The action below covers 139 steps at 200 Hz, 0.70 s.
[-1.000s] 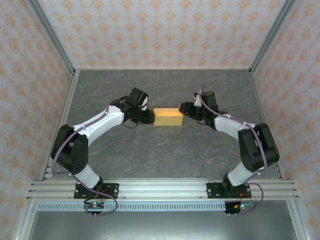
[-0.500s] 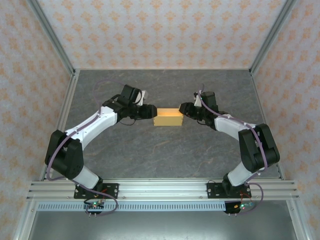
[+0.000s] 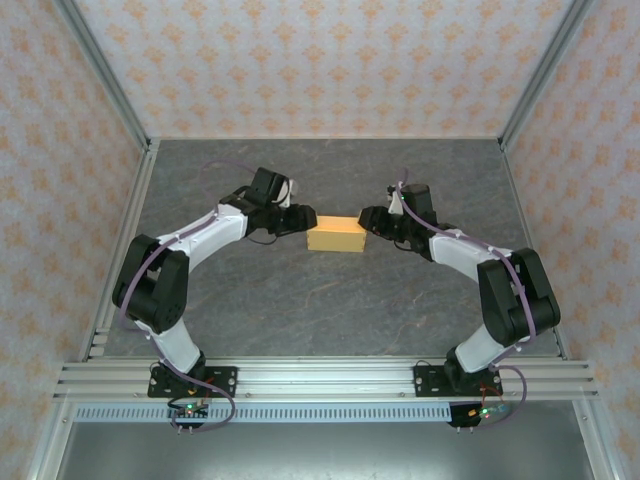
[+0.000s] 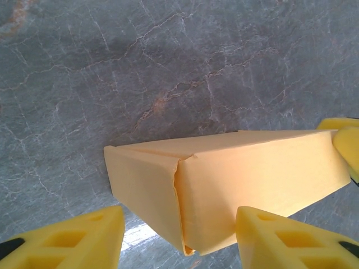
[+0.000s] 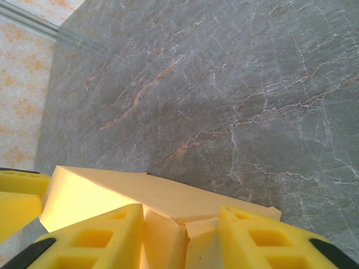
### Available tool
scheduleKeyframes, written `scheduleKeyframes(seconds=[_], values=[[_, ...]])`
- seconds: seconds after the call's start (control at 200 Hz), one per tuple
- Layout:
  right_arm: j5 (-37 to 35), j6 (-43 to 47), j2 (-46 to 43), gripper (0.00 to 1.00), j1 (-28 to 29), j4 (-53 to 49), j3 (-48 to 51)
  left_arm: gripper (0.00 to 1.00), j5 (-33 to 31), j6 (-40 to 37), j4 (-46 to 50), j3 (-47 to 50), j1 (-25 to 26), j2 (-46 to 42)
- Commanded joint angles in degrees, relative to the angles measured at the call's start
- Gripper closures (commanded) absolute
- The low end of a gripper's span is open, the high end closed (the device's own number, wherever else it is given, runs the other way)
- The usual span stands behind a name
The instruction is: Fold the paper box
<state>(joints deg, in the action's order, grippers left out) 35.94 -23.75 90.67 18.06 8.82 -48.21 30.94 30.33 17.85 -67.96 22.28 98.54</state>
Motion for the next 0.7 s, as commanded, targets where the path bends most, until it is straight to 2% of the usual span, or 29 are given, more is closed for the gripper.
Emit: scheduleKeyframes(seconds=[0.0, 0.26, 0.47, 0.691], values=[[-1.6, 1.8, -0.2, 0.61, 0.9, -4.6, 1.8, 0.47, -0.5, 1.8, -2.4, 3.3, -0.2, 1.0], [-1.3, 4.5, 0.4, 0.65, 0.5, -6.6, 1.4, 0.59, -0.6, 3.1, -6.6, 8.5, -0.2, 1.6], [3.2, 6.5, 1.0, 0.67, -0.4, -9.3, -1.9, 0.69, 0.3, 3.6, -7.5, 9.1, -0.1, 1.7], [2.7, 6.4, -1.8, 0.57, -0.4, -13.3, -6.7, 0.70, 0.3, 3.9, -7.2, 9.0, 0.0, 0.7]])
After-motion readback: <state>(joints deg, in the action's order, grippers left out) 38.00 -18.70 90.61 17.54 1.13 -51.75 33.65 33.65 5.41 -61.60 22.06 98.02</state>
